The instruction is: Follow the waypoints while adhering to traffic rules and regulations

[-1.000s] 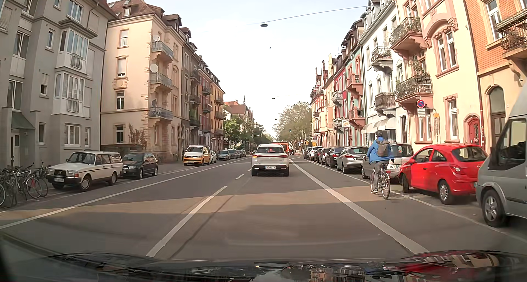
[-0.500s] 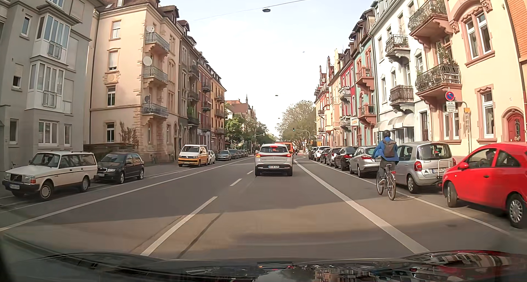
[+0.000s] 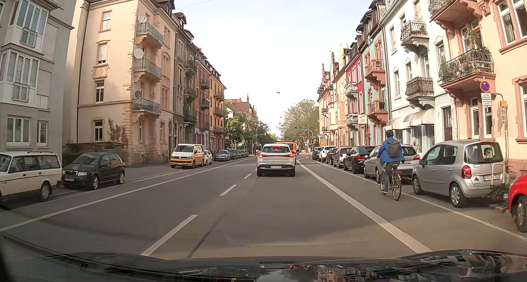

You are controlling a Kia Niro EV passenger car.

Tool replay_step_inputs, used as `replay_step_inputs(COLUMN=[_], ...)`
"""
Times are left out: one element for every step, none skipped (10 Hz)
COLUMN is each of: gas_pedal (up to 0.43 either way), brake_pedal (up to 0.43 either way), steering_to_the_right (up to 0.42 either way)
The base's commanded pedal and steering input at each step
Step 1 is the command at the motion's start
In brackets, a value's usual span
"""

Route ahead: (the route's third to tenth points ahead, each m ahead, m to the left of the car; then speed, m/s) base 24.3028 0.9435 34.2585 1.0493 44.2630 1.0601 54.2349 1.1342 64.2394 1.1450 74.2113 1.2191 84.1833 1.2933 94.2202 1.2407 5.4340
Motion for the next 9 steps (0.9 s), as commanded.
replay_step_inputs(gas_pedal=[0.000,0.000,0.000,0.000,0.000,0.000,0.000,0.000,0.000], brake_pedal=[0.000,0.000,0.000,0.000,0.000,0.000,0.000,0.000,0.000], steering_to_the_right=[-0.001,0.000,0.000,0.001,0.001,0.002,0.003,0.003,0.003])
